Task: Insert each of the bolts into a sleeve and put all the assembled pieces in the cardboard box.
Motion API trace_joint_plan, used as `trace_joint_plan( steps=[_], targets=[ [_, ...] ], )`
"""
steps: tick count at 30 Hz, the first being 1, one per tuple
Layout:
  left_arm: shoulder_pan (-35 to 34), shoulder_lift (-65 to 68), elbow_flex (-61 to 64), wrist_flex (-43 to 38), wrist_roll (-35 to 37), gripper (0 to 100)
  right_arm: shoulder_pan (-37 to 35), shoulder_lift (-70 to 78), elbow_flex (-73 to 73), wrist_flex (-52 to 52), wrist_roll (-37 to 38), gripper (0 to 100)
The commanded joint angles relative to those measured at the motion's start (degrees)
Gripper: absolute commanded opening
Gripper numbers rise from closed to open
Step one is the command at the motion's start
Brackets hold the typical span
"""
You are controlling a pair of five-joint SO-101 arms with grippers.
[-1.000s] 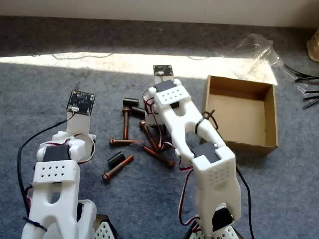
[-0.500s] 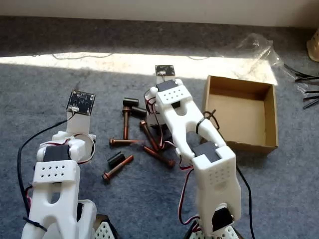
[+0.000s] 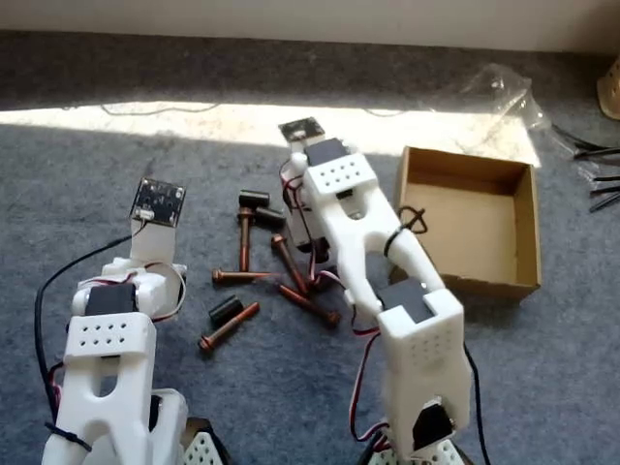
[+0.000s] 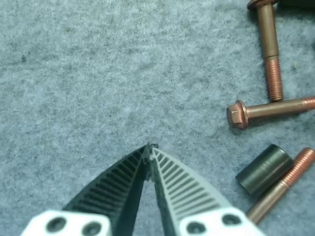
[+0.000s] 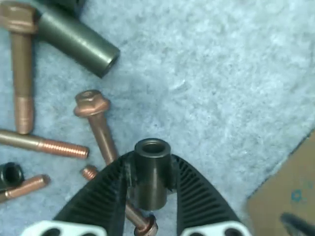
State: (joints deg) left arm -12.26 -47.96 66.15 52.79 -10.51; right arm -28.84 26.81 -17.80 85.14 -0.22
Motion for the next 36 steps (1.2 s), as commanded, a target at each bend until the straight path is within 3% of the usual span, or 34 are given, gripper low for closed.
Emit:
trace_joint_plan(
  steps=[1,12,22,30,36],
  targets=[
    [0.04,-0.22,-0.40,-0.97,0.35,1,1.10,-8.31,-3.47,3.30,2.46,0.4],
    [0.13,-0.22,-0.40,-0.97,0.35,1,1.27,-24.40,-3.21,13.23,10.81,0.4],
    [1.45,-0.13,-0.48,-0.62,0.44,1,1.36,-46.99,9.80,14.02,11.16,0.4],
    [6.64,0.22,-2.33,-0.44,0.44,1,1.36,-65.10,33.19,5.32,11.25,0.4],
    [8.66,0.40,-10.59,5.71,0.70,1,1.54,-77.76,52.09,-5.58,10.90,0.4]
  ],
)
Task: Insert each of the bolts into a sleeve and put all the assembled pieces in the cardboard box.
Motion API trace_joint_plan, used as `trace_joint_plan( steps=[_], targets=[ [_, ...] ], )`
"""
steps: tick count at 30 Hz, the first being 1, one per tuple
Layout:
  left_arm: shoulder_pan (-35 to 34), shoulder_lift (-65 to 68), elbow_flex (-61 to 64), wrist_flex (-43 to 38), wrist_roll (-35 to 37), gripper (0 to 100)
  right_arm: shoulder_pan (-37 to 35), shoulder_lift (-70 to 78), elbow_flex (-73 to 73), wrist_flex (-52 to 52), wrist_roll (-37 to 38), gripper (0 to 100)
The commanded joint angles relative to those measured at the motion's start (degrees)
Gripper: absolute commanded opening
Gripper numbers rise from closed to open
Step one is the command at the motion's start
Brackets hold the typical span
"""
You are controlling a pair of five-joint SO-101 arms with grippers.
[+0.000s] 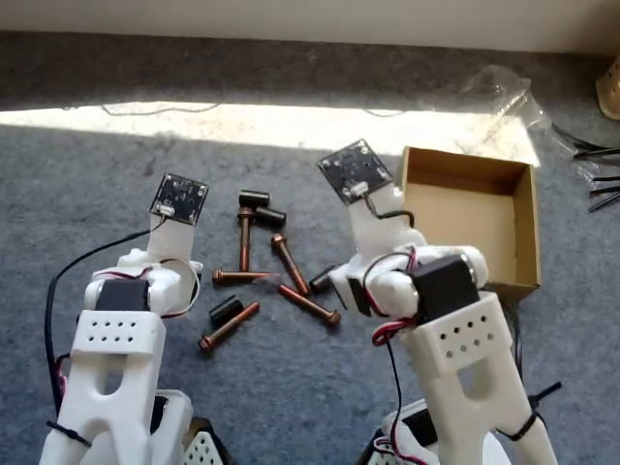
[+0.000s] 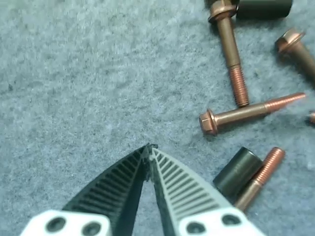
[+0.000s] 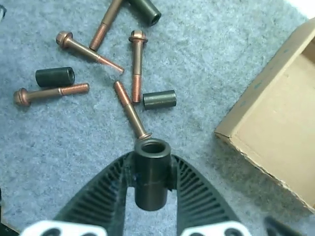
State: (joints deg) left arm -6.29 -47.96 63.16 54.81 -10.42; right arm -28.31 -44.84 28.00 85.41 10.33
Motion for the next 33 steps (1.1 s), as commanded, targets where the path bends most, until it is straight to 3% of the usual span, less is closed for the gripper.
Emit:
trace_joint_plan(
  steps=[1,6,14,19,26,33],
  targets=[
    [3.82,0.40,-8.92,4.84,0.62,1,1.54,-7.78,9.19,-7.60,0.26,0.4],
    [9.45,6.11,-16.04,8.79,0.70,1,7.60,-14.64,21.05,-16.48,0.35,0.4],
    [11.65,33.71,-35.91,13.19,0.88,1,8.75,-19.56,30.11,-23.60,0.18,0.4],
    [11.74,46.29,-48.75,17.58,8.62,1,8.84,-21.23,35.82,-28.62,0.18,0.4],
    [12.62,59.38,-63.25,21.71,13.63,1,8.84,-23.16,38.02,-28.88,0.18,0.4],
    [14.46,67.82,-70.99,24.35,17.85,12,9.01,-24.04,38.29,-28.88,0.44,0.4]
  ],
)
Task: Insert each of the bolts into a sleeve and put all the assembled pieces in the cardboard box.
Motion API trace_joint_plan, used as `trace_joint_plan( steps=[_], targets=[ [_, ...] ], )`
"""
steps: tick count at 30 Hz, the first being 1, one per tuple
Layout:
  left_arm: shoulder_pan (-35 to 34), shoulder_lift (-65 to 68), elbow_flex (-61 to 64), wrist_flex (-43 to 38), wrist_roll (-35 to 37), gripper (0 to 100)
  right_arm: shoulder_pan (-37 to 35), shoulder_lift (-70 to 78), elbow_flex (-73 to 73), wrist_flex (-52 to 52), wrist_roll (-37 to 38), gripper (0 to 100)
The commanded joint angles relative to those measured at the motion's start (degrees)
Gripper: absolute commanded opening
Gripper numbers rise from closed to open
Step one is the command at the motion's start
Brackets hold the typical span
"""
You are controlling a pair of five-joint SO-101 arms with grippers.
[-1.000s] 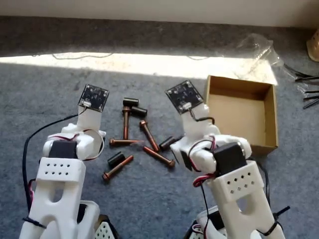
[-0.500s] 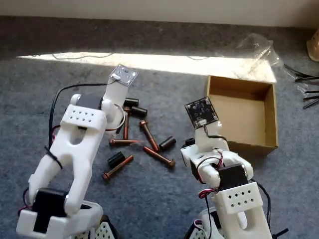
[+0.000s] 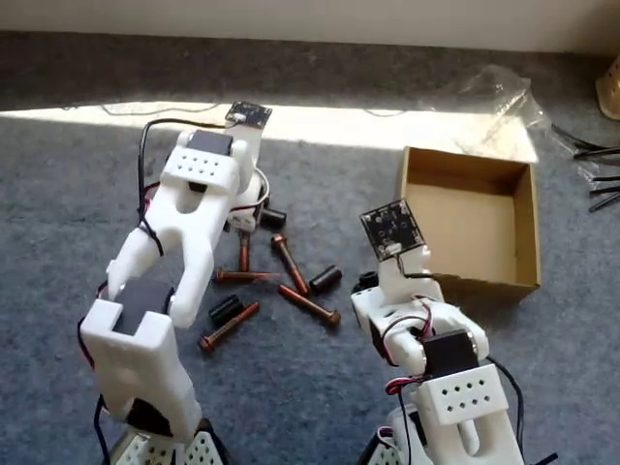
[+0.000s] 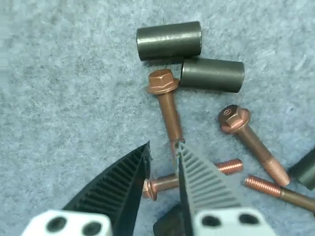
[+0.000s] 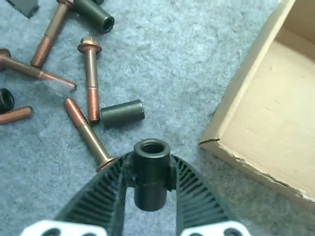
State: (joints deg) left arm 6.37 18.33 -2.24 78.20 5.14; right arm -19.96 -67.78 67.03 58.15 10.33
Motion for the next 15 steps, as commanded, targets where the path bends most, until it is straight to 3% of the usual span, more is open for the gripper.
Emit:
trace_joint_plan(
  steps=[1,10,15],
  targets=[
    [1.80,2.24,-6.29,0.79,3.43,12,0.66,-1.10,-0.75,-1.63,0.44,0.4],
    [1.71,7.34,-10.15,0.62,14.07,12,0.66,-1.10,-0.66,-1.27,0.26,0.4],
    [1.71,8.92,-11.21,0.62,15.56,12,0.40,-1.10,1.45,-1.80,0.18,0.4]
  ],
)
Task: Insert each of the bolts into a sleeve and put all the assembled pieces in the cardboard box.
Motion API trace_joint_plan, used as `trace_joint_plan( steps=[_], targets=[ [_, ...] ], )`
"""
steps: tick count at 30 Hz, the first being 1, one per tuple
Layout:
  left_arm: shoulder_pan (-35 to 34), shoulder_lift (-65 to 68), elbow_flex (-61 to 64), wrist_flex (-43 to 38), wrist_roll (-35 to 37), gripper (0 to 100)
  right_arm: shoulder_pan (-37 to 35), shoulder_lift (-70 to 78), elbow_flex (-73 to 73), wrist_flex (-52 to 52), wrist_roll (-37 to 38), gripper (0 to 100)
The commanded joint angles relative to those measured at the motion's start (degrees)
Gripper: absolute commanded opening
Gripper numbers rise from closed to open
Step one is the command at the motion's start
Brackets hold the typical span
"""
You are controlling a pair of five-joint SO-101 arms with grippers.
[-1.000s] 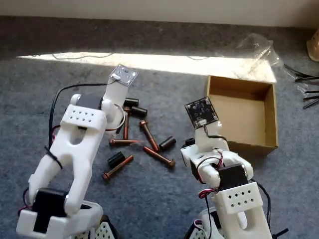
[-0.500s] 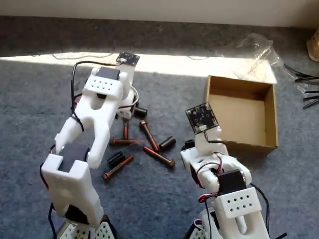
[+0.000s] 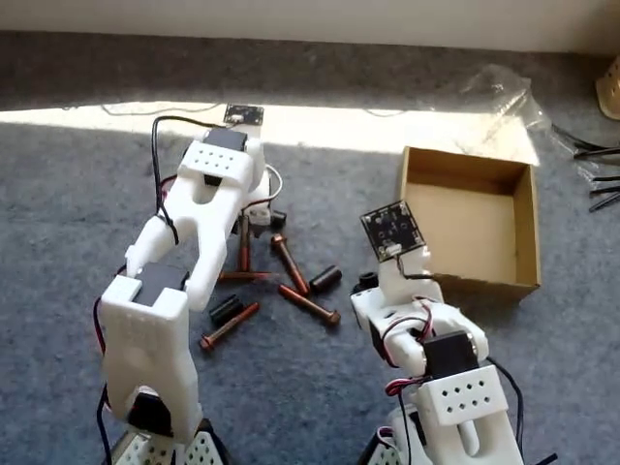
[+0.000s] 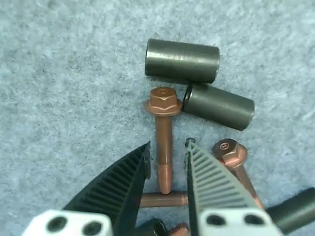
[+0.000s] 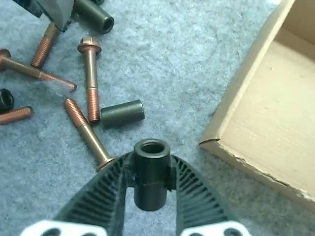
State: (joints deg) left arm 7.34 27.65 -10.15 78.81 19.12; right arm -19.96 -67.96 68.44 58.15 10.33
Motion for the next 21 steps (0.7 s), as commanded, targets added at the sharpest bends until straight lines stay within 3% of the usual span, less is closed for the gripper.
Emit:
trace_joint_plan(
  steps=[1,21],
  targets=[
    [0.75,-0.22,-3.74,0.00,1.58,12,0.40,-0.92,0.40,-2.15,0.18,0.4],
    [0.13,5.23,-2.77,-6.33,1.58,12,0.31,-0.92,0.40,-2.33,0.18,0.4]
  ],
)
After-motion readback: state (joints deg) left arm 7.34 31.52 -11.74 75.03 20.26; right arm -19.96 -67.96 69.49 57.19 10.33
